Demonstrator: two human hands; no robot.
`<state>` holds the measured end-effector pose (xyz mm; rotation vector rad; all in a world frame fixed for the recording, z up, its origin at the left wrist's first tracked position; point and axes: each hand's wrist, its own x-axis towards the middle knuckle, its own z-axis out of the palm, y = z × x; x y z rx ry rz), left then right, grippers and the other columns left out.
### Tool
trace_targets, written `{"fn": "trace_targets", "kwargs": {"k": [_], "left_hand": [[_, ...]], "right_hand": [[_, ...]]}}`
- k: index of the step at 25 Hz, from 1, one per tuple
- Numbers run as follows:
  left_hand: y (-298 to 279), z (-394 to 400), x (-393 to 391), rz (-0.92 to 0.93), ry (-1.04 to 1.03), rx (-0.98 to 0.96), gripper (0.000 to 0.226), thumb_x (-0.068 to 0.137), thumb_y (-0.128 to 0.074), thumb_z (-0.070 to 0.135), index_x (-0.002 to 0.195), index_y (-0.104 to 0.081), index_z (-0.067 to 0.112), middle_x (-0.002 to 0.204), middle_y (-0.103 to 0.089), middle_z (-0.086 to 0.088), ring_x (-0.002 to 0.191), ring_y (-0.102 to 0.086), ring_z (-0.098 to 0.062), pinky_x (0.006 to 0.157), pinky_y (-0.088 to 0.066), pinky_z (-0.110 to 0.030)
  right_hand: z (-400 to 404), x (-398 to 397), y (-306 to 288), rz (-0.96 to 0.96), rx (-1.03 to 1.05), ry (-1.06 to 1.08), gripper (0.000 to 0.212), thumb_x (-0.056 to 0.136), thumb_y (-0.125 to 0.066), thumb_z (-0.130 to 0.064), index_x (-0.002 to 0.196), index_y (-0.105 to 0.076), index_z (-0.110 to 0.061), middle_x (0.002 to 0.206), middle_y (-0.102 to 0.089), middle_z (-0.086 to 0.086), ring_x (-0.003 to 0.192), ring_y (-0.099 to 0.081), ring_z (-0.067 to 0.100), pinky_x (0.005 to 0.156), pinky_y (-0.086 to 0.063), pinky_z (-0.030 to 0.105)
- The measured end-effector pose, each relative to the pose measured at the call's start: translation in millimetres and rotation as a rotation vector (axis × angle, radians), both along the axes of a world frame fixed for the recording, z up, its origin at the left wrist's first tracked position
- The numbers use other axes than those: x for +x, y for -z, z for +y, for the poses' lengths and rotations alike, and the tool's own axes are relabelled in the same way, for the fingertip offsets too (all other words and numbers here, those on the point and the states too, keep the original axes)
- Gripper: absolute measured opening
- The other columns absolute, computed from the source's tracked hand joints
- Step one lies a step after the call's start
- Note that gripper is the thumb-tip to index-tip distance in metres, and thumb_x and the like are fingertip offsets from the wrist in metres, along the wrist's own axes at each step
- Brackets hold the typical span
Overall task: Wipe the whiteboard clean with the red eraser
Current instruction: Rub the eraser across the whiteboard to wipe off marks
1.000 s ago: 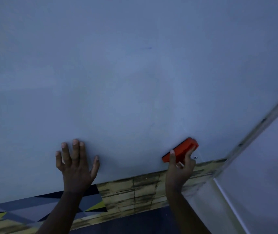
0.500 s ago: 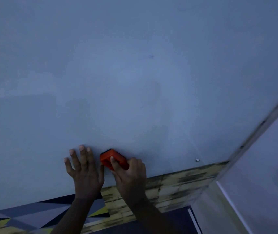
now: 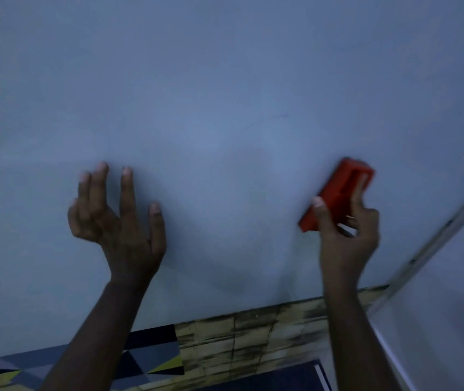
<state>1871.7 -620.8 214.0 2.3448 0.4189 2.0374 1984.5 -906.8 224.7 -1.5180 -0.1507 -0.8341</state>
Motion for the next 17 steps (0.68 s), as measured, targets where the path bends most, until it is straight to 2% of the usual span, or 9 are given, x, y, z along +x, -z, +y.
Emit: {"fn": "trace_targets", "kwargs": {"k": [1,3,5,7,9,10,12,14,17], "left_hand": [[-8,4,4,-0.015,-0.029,0.023,0.059,0.108,-0.048,0.030,0.162,-0.037,0.011,0.165,-0.028,-0.019,0.163,-0.013,-0.024,0.126,-0.011,-0.047],[-9,7,11,-0.023,-0.096,0.084,0.064,0.107,-0.042,0.032,0.167,-0.028,0.013,0.168,-0.026,-0.019,0.164,-0.012,-0.026,0.128,-0.012,-0.049],[-3,8,14,-0.024,-0.119,0.115,0.066,0.106,-0.040,0.033,0.168,-0.025,0.014,0.169,-0.025,-0.018,0.164,-0.013,-0.028,0.129,-0.011,-0.050],[-2,9,15,-0.035,-0.113,0.121,0.066,0.107,-0.040,0.033,0.168,-0.025,0.014,0.169,-0.025,-0.019,0.164,-0.013,-0.028,0.130,-0.010,-0.049],[-3,9,15,-0.048,-0.104,0.125,0.064,0.108,-0.039,0.033,0.167,-0.025,0.013,0.168,-0.026,-0.020,0.164,-0.012,-0.027,0.130,-0.009,-0.049],[-3,9,15,-0.052,-0.096,0.126,0.064,0.108,-0.039,0.033,0.167,-0.025,0.013,0.167,-0.027,-0.020,0.164,-0.012,-0.027,0.130,-0.009,-0.049],[-2,8,16,-0.052,-0.089,0.123,0.064,0.108,-0.039,0.032,0.167,-0.025,0.013,0.167,-0.027,-0.020,0.164,-0.011,-0.027,0.130,-0.009,-0.050],[-1,9,16,-0.052,-0.085,0.118,0.063,0.108,-0.039,0.033,0.167,-0.025,0.014,0.167,-0.027,-0.020,0.164,-0.011,-0.027,0.130,-0.009,-0.050],[0,10,16,-0.048,-0.094,0.127,0.064,0.108,-0.039,0.034,0.167,-0.024,0.014,0.167,-0.027,-0.020,0.164,-0.010,-0.027,0.130,-0.010,-0.051]], "right_hand": [[-15,8,5,0.046,0.052,0.026,0.061,0.087,-0.084,-0.032,0.137,-0.053,-0.047,0.111,-0.060,0.011,0.086,-0.062,-0.003,0.074,-0.058,0.019],[-36,20,26,0.152,0.122,0.056,0.057,0.089,-0.083,-0.035,0.135,-0.054,-0.053,0.117,-0.069,0.012,0.092,-0.063,0.001,0.087,-0.062,0.040],[-46,24,44,0.243,0.163,0.059,0.058,0.091,-0.081,-0.038,0.141,-0.056,-0.051,0.112,-0.072,0.000,0.095,-0.064,0.004,0.094,-0.060,0.053],[-43,20,54,0.288,0.175,0.053,0.062,0.092,-0.079,-0.043,0.148,-0.054,-0.044,0.117,-0.072,0.001,0.101,-0.066,0.010,0.097,-0.059,0.054],[-29,11,52,0.258,0.139,0.062,0.056,0.093,-0.075,-0.048,0.146,-0.056,-0.044,0.118,-0.068,0.009,0.105,-0.067,0.020,0.095,-0.059,0.048],[-18,4,46,0.211,0.099,0.071,0.050,0.095,-0.072,-0.049,0.142,-0.058,-0.044,0.113,-0.065,0.011,0.103,-0.066,0.021,0.090,-0.060,0.040],[13,-12,28,0.083,-0.002,0.063,0.047,0.098,-0.066,-0.048,0.141,-0.061,-0.032,0.104,-0.054,0.010,0.094,-0.060,0.019,0.078,-0.055,0.030],[50,-33,15,-0.044,-0.160,0.027,0.054,0.099,-0.066,-0.040,0.149,-0.054,-0.023,0.107,-0.047,0.007,0.097,-0.054,0.023,0.080,-0.051,0.034],[106,-69,22,-0.173,-0.440,-0.032,0.054,0.100,-0.065,-0.038,0.151,-0.050,-0.032,0.119,-0.051,0.009,0.106,-0.048,0.027,0.084,-0.047,0.042]]}}
